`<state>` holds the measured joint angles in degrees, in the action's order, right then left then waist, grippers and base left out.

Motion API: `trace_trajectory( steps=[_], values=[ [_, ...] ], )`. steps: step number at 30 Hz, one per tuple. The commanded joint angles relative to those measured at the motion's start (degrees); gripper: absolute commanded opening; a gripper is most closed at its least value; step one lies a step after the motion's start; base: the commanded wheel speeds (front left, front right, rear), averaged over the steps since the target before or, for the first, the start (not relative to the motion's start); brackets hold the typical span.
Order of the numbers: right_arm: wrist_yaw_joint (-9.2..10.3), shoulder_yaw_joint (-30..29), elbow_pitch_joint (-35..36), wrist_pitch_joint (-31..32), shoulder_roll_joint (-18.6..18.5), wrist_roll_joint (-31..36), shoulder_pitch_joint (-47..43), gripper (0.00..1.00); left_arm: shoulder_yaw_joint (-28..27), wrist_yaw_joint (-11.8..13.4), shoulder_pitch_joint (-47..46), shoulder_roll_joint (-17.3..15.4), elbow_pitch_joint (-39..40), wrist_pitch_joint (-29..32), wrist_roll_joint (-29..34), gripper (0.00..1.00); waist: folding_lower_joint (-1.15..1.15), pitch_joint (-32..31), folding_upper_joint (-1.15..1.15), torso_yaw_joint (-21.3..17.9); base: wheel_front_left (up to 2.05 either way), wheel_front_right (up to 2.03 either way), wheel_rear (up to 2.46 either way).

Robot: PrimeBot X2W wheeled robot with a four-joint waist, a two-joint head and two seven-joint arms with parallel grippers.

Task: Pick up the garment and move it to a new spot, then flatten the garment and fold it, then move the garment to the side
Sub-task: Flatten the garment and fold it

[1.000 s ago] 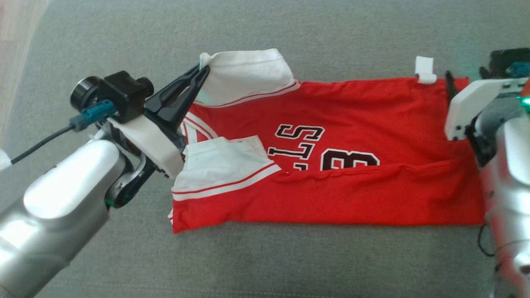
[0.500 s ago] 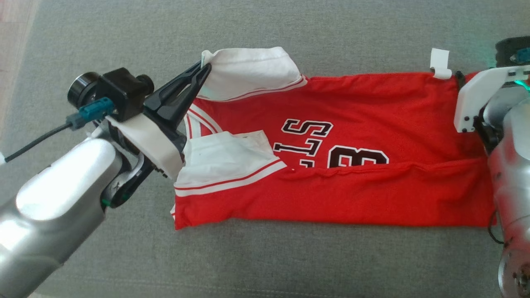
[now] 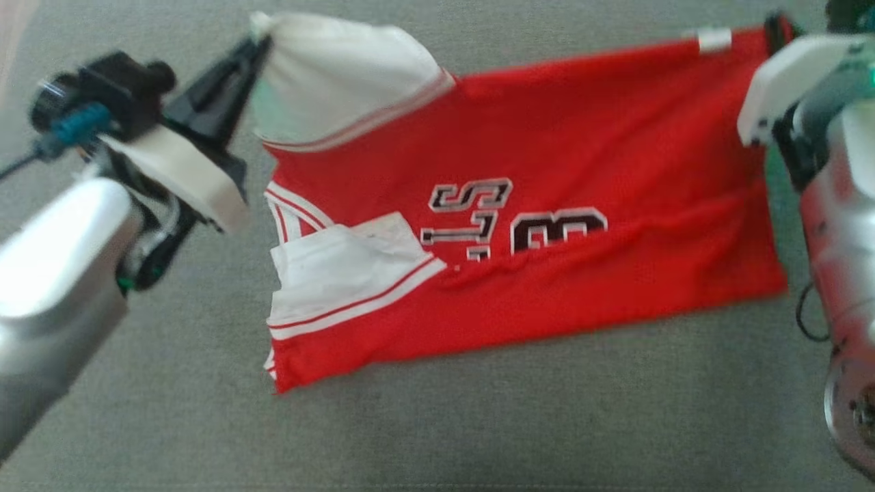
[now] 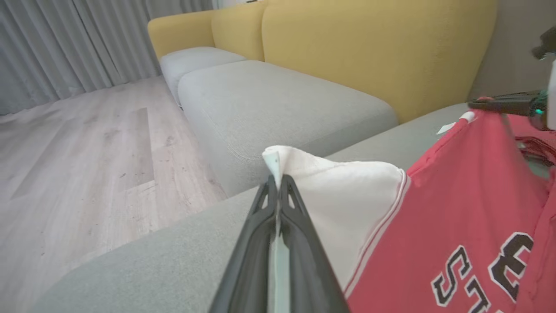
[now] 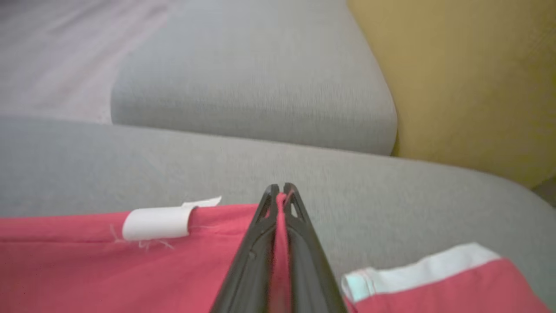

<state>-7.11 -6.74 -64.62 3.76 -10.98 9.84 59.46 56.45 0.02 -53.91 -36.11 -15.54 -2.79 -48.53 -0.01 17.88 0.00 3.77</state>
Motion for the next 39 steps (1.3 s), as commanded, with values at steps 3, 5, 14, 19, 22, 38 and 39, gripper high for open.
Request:
trace_trajectory(
  steps=[3,5,14,19,22,38,39],
  values=[
    [-0.37,2.9,1.5,-3.3,1.5,-3.9,4.7,0.00,-4.7,0.1,-5.6,-2.4,-2.6,-1.4,-0.3,0.00,0.01,0.3,0.00,-1.3,0.00,0.00,0.00],
    [-0.37,4.8,1.6,-4.8,2.1,-6.6,6.4,0.00,-5.4,-0.2,-7.4,-2.1,-5.4,-2.2,0.0,0.00,0.01,0.7,0.00,-2.1,0.00,0.00,0.00],
    [-0.37,11.1,2.2,-8.7,2.2,-16.5,11.2,0.00,-6.7,-1.1,-18.0,2.9,-20.7,-7.5,3.4,0.00,0.01,2.9,0.00,-4.2,0.00,0.00,0.00],
    [-0.37,13.5,2.0,-9.6,1.7,-20.5,11.3,0.00,-6.8,-3.0,-20.9,6.2,-27.3,-10.3,4.2,0.00,0.01,3.2,0.00,-4.1,0.00,0.00,0.00],
    [-0.37,14.9,2.0,-10.1,1.0,-22.9,10.5,0.00,-5.9,-4.4,-20.7,7.5,-29.7,-11.0,4.8,0.00,0.01,2.9,0.00,-3.7,0.00,0.00,0.00],
    [-0.37,25.6,4.2,-0.4,-6.4,-37.7,-1.7,0.00,1.7,-7.4,-6.4,5.7,-23.9,-7.8,2.3,0.00,0.01,-3.0,0.00,0.4,0.00,0.00,0.00],
    [-0.37,25.6,4.2,-0.4,-6.4,-37.7,-1.7,0.00,1.7,-7.4,-6.4,5.7,-23.9,-7.8,2.3,0.00,0.01,-3.0,0.00,0.4,0.00,0.00,0.00]
  ],
)
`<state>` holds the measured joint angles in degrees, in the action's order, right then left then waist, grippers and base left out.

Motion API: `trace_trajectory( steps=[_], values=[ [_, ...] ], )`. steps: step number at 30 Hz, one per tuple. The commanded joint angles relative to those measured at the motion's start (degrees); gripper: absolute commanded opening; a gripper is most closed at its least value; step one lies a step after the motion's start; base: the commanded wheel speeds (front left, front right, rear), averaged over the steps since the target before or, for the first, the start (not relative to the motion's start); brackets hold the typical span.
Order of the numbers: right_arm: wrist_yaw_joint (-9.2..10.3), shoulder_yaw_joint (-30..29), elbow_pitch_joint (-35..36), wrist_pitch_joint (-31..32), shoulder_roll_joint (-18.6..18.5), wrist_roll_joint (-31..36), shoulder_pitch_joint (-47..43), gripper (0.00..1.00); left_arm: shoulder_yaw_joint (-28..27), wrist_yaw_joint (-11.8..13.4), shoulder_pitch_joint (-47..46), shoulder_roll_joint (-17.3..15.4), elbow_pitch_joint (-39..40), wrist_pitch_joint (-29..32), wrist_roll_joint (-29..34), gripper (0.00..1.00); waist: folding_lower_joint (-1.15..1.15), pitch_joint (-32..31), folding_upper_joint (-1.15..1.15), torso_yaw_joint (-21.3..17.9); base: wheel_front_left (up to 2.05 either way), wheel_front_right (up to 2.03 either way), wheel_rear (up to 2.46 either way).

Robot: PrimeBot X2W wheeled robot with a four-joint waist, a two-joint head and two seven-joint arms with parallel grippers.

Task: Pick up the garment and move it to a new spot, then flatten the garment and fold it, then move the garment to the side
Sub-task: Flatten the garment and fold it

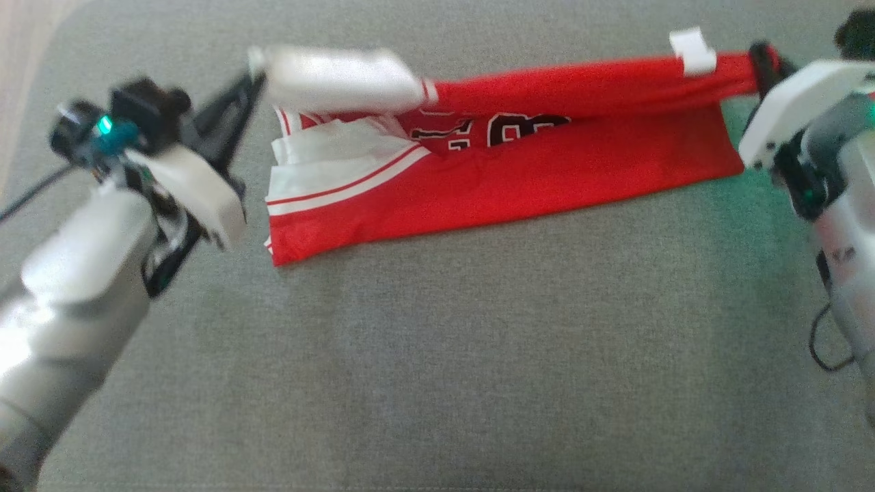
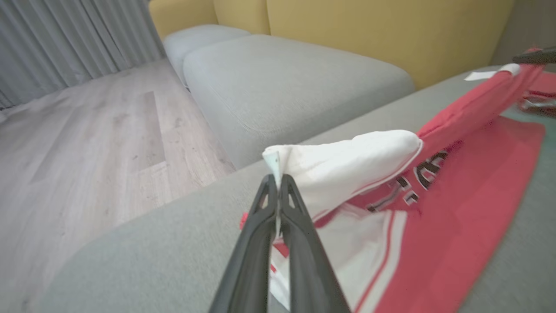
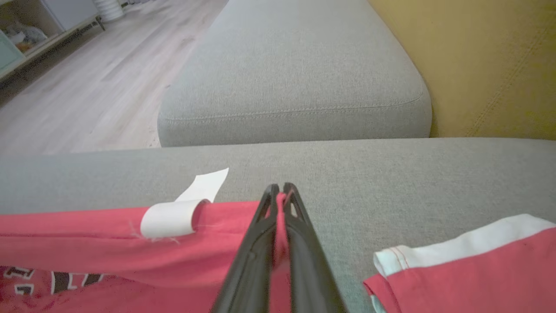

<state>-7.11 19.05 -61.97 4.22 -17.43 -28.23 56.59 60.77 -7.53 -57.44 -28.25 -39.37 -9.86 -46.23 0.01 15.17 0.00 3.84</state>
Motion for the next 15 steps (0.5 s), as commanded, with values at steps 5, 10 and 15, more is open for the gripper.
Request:
trace_trajectory(
  steps=[5,10,15],
  values=[
    [-0.37,5.0,4.0,4.9,-3.9,-4.2,-4.3,0.00,1.3,0.1,3.1,-5.7,6.6,3.4,-1.8,0.00,-0.01,-1.9,0.00,0.8,0.00,0.00,0.00],
    [-0.37,10.1,6.0,9.9,-6.6,-6.0,-7.1,0.00,3.7,0.1,6.8,-7.5,9.9,7.2,-2.7,0.00,-0.01,-2.6,0.00,0.6,0.00,0.00,0.00],
    [-0.37,13.8,8.2,13.7,-8.6,-8.5,-8.9,0.00,5.6,0.8,8.4,-8.5,12.0,10.0,-2.3,0.00,-0.01,-2.9,0.00,0.2,0.00,0.00,0.00]
  ],
)
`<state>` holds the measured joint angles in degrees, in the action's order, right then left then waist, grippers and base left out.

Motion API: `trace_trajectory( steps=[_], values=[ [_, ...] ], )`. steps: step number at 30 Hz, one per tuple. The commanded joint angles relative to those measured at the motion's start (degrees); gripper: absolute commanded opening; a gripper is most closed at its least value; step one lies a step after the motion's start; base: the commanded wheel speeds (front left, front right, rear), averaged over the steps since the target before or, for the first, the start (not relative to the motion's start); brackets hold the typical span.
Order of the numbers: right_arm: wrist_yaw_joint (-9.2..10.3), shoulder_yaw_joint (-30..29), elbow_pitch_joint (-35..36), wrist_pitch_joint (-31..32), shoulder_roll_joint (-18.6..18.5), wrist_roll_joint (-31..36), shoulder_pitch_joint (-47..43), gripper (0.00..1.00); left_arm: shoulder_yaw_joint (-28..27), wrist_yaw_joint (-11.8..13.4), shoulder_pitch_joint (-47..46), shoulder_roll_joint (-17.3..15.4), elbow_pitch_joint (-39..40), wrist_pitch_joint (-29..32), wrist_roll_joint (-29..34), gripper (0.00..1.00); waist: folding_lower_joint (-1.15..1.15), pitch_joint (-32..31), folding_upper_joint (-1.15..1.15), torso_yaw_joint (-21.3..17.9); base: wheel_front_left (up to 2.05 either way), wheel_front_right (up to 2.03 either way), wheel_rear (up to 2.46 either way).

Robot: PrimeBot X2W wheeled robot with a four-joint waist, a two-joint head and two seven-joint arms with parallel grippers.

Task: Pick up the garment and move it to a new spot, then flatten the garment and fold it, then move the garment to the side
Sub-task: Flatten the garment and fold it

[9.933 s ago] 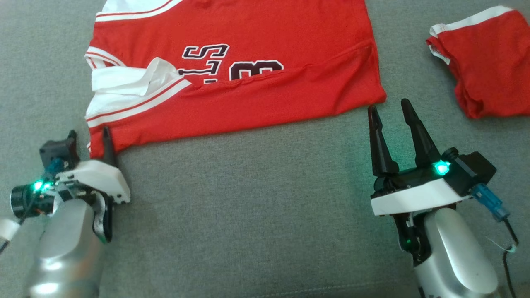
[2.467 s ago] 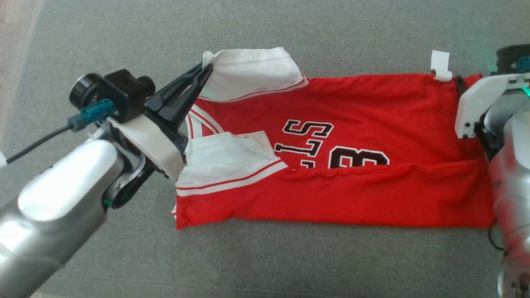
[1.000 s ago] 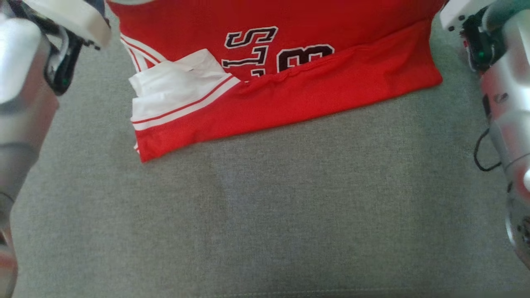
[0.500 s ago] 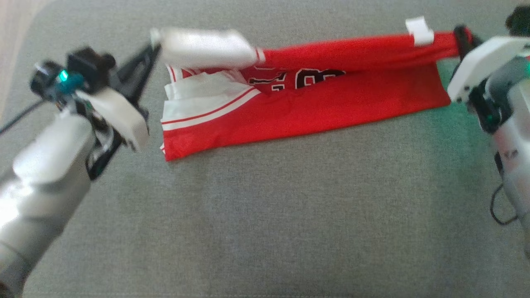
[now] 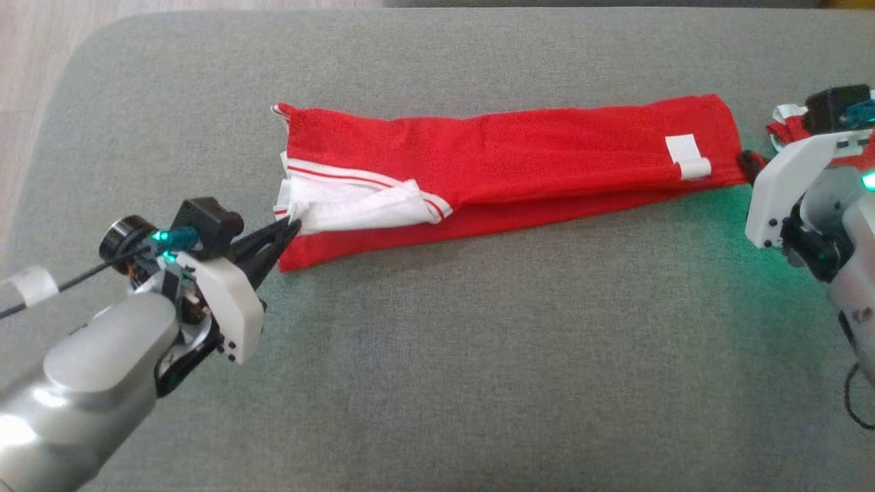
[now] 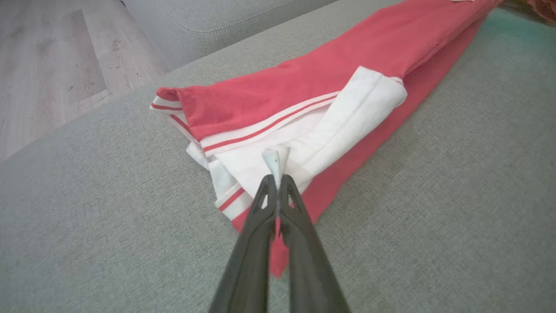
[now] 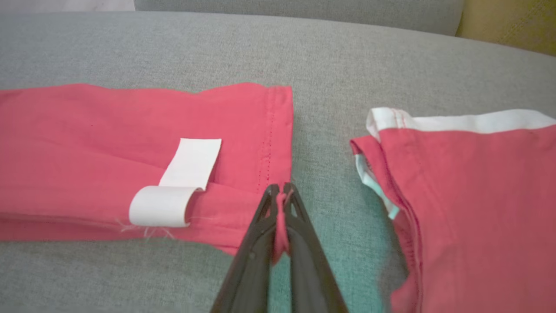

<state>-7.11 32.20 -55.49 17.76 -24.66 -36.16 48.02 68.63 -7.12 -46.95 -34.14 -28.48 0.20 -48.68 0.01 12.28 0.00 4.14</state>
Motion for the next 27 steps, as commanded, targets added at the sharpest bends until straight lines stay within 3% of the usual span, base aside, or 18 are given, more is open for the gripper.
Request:
trace_trajectory(
  steps=[1,7,8,9,10,19,24,26,27],
  values=[
    [-0.37,1.1,2.0,0.7,-1.7,-1.1,-0.5,0.00,-2.2,0.7,-1.9,-2.7,1.3,0.0,0.2,0.00,-0.01,0.0,0.00,-0.2,0.00,0.00,0.00],
    [-0.37,3.5,3.4,2.6,-2.3,-3.5,-1.2,0.00,-1.4,2.1,-1.1,-2.1,0.6,0.0,0.9,0.00,-0.01,-0.1,0.00,-1.0,0.00,0.00,0.00],
    [-0.37,3.6,3.6,2.6,-2.1,-3.9,-1.2,0.00,-1.3,2.2,-1.0,-1.9,0.3,-0.1,1.0,0.18,-0.01,-0.1,0.00,-1.1,0.00,0.00,0.00],
    [-0.37,3.8,4.1,2.4,-1.9,-4.6,-1.3,0.83,-1.4,2.7,-0.8,-1.6,-0.1,-0.2,0.8,0.87,-0.01,-0.3,0.00,-1.3,0.00,0.00,0.00],
    [-0.37,3.4,4.2,1.9,-1.8,-5.2,-1.2,1.00,-1.5,3.1,-0.6,-1.3,-0.6,-0.2,0.6,1.00,-0.01,-0.4,0.00,-1.4,0.00,0.00,0.00],
    [-0.37,-1.8,9.1,-9.3,-0.7,-12.2,-0.9,1.00,-9.1,9.5,-0.4,2.7,-1.1,-9.4,-3.9,1.00,-0.01,-3.3,0.00,-1.9,0.00,0.00,0.00],
    [-0.37,-3.6,14.5,-20.6,1.6,-11.5,-3.0,1.00,-17.8,14.1,1.6,4.8,3.2,-14.6,-8.4,1.00,-0.01,-4.8,0.00,-1.9,0.00,0.00,0.00],
    [-0.37,-5.1,16.2,-26.7,3.5,-9.7,-4.4,1.00,-21.5,16.3,3.3,5.1,5.8,-15.1,-7.3,1.00,-0.01,-5.3,0.00,-2.1,0.00,0.00,0.00],
    [-0.37,-5.1,16.2,-26.7,3.5,-9.7,-4.4,1.00,-21.5,16.3,3.3,5.1,5.8,-15.1,-7.3,1.00,-0.01,-5.3,0.00,-2.1,0.00,0.00,0.00]
  ],
)
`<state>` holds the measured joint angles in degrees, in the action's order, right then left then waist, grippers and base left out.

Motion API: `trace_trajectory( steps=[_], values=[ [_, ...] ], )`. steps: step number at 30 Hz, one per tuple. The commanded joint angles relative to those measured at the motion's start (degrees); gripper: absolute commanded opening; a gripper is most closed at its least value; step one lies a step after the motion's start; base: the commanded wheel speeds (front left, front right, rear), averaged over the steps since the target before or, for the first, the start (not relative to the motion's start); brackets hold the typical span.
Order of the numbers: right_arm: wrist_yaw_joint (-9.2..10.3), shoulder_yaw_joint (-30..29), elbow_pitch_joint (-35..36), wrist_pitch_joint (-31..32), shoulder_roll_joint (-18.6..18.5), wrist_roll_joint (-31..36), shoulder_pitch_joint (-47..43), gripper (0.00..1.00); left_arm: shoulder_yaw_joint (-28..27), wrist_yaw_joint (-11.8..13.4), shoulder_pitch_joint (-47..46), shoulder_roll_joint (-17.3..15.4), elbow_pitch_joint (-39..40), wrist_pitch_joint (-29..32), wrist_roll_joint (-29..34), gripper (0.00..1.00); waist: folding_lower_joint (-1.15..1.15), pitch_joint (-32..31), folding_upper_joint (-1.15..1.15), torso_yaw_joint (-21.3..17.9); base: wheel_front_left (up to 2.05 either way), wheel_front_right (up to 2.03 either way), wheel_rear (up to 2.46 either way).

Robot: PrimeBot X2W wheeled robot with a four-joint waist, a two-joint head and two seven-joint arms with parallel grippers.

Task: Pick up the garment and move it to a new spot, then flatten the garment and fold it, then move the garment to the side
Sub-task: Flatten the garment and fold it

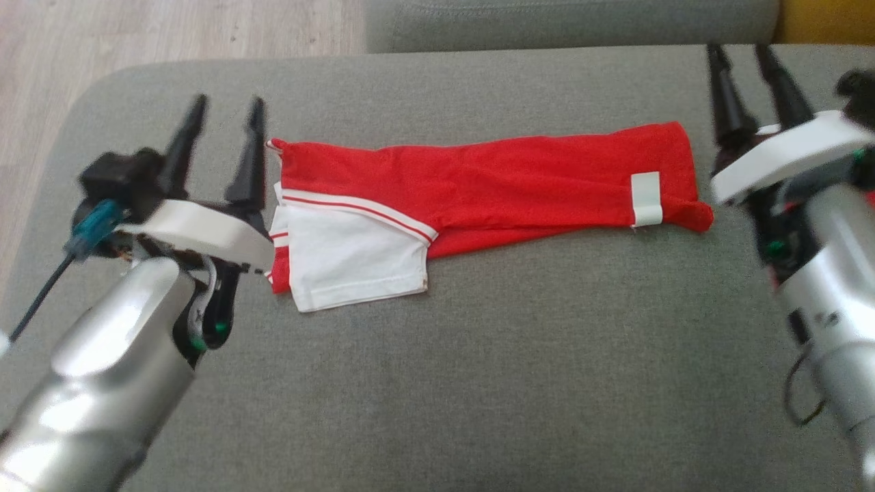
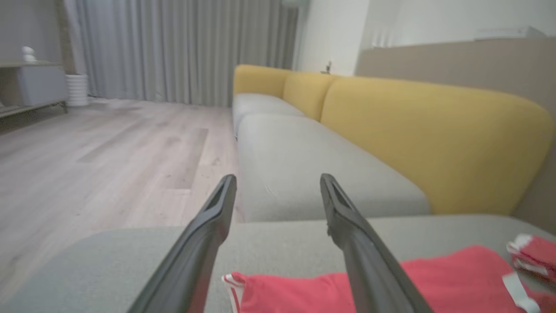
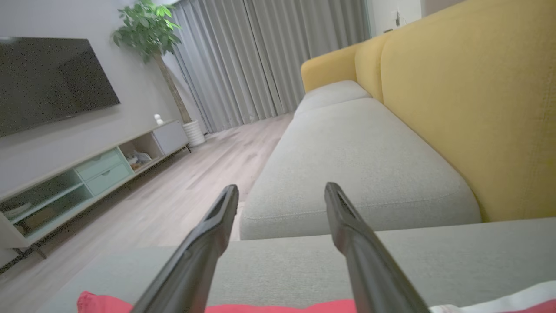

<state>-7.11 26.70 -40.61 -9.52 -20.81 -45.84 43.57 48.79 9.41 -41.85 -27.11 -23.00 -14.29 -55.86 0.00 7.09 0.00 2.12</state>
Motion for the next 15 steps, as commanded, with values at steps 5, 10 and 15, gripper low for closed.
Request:
trace_trajectory(
  steps=[5,10,15],
  values=[
    [-0.37,-4.3,5.0,-5.1,5.9,8.2,-6.8,1.00,-16.0,3.9,9.2,2.6,12.3,-0.7,9.7,1.00,0.00,-0.9,0.00,-0.3,0.00,0.00,0.00],
    [-0.37,-13.6,13.8,-5.4,14.4,21.4,-18.3,1.00,-26.0,3.7,23.0,9.8,17.4,-0.7,18.9,1.00,0.00,-1.0,0.00,-0.4,0.00,0.00,0.00],
    [-0.37,-16.6,19.4,-5.5,17.7,28.0,-28.1,1.00,-31.4,-0.5,30.8,15.3,16.2,-0.7,24.8,1.00,0.00,-0.2,0.00,0.0,0.00,0.00,0.00]
  ],
)
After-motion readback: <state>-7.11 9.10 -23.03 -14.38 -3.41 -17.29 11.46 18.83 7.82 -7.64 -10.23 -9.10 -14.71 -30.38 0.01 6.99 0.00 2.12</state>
